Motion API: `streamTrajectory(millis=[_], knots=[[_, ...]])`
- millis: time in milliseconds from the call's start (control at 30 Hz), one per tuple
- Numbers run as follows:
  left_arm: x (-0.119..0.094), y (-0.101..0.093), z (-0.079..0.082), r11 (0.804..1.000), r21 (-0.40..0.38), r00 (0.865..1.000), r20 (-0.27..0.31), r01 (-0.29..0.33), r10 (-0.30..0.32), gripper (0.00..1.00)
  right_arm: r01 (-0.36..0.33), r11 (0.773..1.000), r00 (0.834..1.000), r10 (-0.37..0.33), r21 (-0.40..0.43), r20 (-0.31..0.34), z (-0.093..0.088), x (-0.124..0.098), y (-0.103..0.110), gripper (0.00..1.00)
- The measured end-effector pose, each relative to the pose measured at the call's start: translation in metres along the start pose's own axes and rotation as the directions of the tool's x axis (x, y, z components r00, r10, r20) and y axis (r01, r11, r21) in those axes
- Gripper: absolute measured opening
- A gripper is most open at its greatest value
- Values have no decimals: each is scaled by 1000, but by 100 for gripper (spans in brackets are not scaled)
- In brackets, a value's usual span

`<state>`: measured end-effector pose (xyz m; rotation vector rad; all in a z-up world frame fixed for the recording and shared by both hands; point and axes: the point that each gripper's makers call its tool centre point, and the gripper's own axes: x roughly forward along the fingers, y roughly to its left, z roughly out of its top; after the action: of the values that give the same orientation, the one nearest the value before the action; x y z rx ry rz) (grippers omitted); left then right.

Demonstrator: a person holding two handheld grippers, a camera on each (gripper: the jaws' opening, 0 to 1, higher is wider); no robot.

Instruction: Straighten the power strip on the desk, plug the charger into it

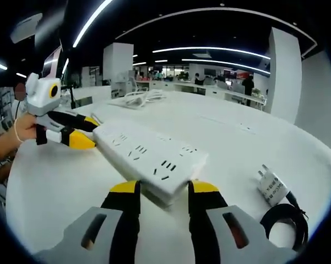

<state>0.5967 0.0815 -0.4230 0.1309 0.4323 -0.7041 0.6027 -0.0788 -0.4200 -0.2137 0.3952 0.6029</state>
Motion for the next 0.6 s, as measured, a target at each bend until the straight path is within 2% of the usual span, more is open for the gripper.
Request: streamTrajectory(millis=[600], knots=[[-13, -11, -5, 1000, 4, 1000, 4, 5, -5, 30, -3, 1000, 1000, 3, 14, 7, -5, -13, 7, 32]])
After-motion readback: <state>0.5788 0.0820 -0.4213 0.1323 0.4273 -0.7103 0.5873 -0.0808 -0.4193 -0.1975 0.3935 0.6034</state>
